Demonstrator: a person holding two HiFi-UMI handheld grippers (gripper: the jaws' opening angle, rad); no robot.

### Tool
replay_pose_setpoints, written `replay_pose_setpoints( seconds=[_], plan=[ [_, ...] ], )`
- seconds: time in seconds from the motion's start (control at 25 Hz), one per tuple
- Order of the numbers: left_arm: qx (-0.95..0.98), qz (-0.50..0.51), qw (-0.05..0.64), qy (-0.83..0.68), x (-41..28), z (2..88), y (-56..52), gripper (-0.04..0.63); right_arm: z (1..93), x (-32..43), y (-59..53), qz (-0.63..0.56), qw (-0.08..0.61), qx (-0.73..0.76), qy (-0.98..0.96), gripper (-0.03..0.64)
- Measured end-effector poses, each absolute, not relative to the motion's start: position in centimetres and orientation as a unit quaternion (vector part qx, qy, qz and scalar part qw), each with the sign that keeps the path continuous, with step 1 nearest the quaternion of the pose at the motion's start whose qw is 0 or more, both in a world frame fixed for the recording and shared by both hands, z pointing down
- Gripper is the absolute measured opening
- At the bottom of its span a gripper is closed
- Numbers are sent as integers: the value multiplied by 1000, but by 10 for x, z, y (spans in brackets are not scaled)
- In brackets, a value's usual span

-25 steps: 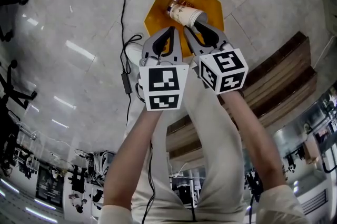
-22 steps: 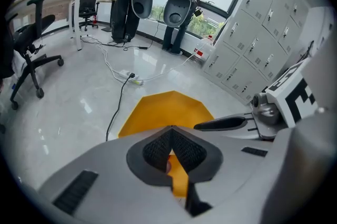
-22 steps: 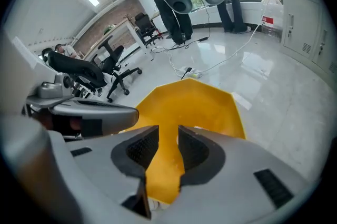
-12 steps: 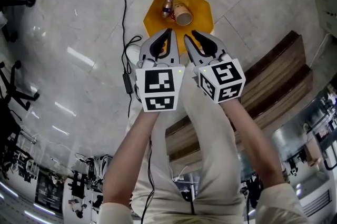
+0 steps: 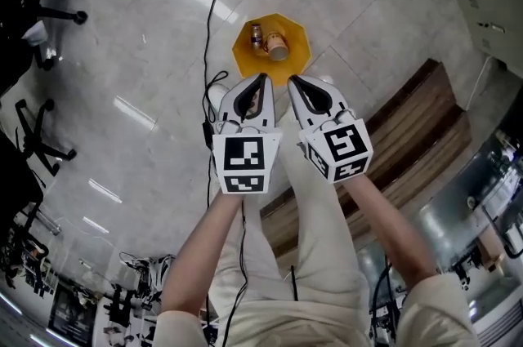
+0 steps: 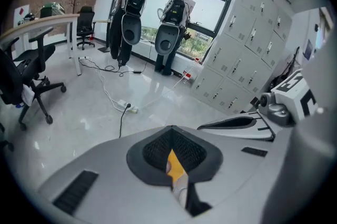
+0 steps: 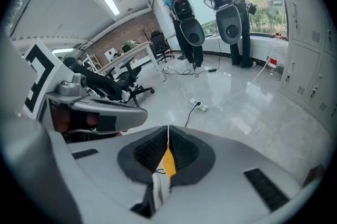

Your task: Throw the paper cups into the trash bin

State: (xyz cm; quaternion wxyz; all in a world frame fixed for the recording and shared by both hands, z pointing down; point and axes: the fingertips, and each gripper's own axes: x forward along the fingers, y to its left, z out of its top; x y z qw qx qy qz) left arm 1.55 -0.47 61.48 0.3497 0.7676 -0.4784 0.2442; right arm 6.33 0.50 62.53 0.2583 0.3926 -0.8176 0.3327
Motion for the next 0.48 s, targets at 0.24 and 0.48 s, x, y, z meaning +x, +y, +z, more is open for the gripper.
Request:
replay_pose_setpoints(
  seconds=[0.24, 0.48],
  plan=[
    [776, 227, 339, -482, 21, 514, 8, 5, 525, 76, 4, 322, 234, 411, -820, 8],
    [782, 201, 328, -491, 7, 419, 24, 6, 431, 56, 13, 308, 219, 386, -841, 8]
  ],
)
